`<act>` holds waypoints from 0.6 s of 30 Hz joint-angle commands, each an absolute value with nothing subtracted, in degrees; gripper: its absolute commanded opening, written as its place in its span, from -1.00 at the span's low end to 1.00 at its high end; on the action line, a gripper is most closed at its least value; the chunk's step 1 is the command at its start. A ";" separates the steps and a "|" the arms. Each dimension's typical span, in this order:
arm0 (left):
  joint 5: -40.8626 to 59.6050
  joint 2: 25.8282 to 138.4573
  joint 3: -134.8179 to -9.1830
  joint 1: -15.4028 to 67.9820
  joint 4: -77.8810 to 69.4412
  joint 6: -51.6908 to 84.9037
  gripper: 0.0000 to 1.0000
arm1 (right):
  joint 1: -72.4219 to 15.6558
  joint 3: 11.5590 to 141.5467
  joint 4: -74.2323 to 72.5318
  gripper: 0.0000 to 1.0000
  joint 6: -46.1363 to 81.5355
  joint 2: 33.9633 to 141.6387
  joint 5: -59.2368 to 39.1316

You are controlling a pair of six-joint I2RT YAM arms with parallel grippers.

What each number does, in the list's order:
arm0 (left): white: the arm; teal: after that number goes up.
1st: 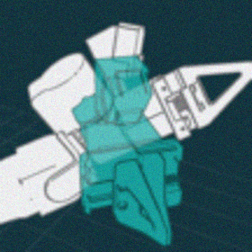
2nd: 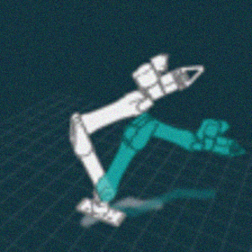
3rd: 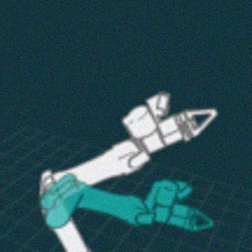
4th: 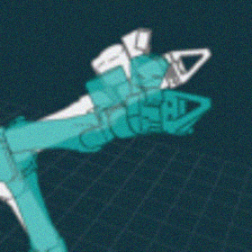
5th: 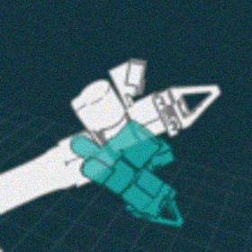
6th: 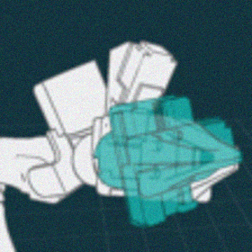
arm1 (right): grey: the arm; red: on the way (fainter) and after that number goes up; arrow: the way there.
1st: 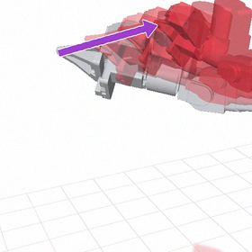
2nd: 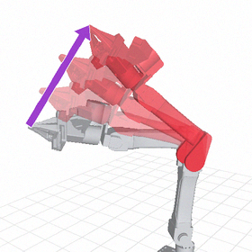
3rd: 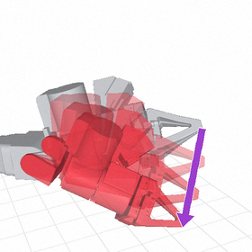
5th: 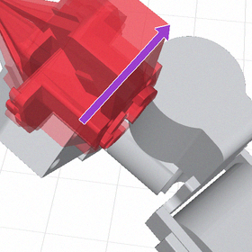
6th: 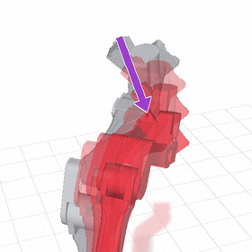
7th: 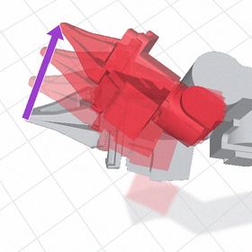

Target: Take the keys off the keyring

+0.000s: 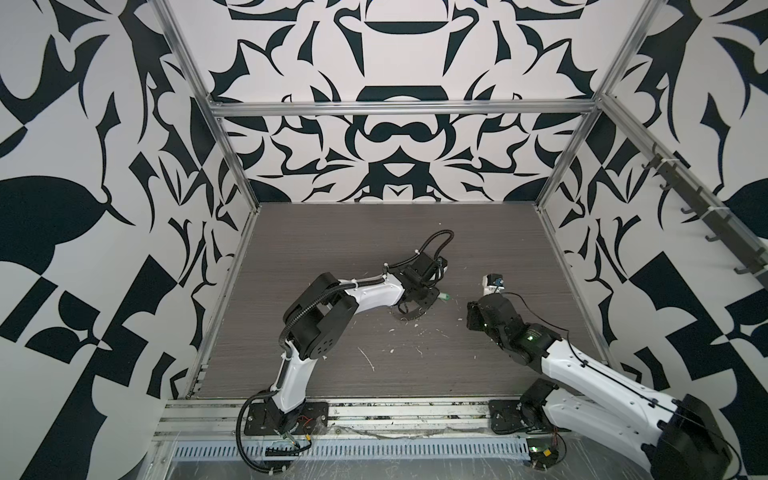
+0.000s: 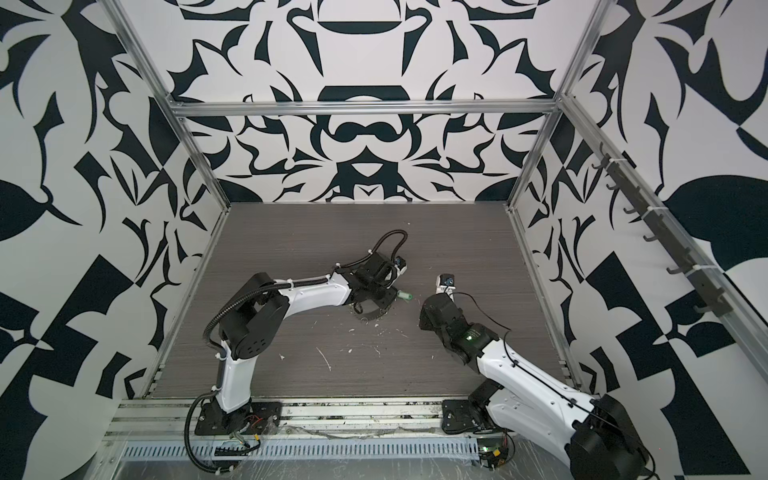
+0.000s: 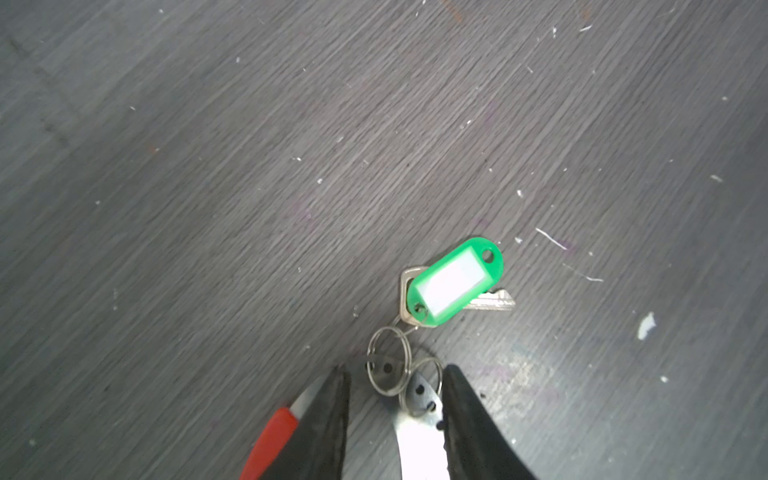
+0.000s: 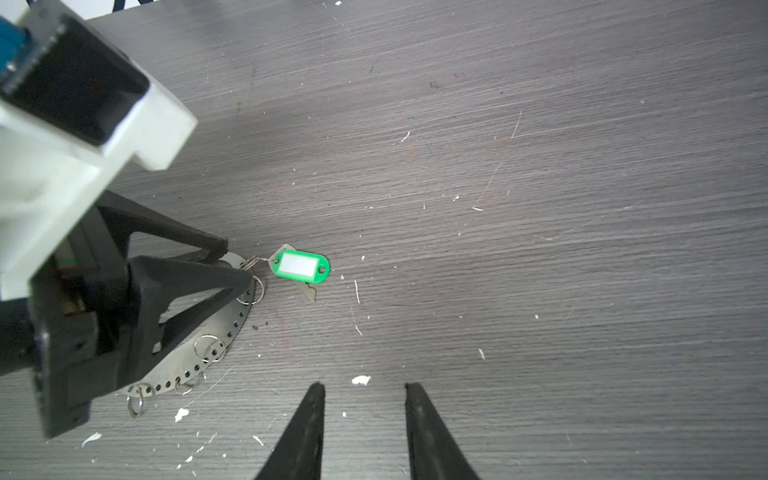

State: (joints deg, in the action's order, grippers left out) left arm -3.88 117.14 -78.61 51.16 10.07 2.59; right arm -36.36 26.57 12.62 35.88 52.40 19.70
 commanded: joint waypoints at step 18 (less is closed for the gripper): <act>-5.41 119.62 -80.51 51.37 10.02 0.09 -0.75 | -35.95 26.45 12.04 -0.29 37.00 50.93 18.90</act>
State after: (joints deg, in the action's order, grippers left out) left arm -5.19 118.74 -79.24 51.18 10.07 0.51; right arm -36.18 26.55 12.62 36.07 51.77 18.87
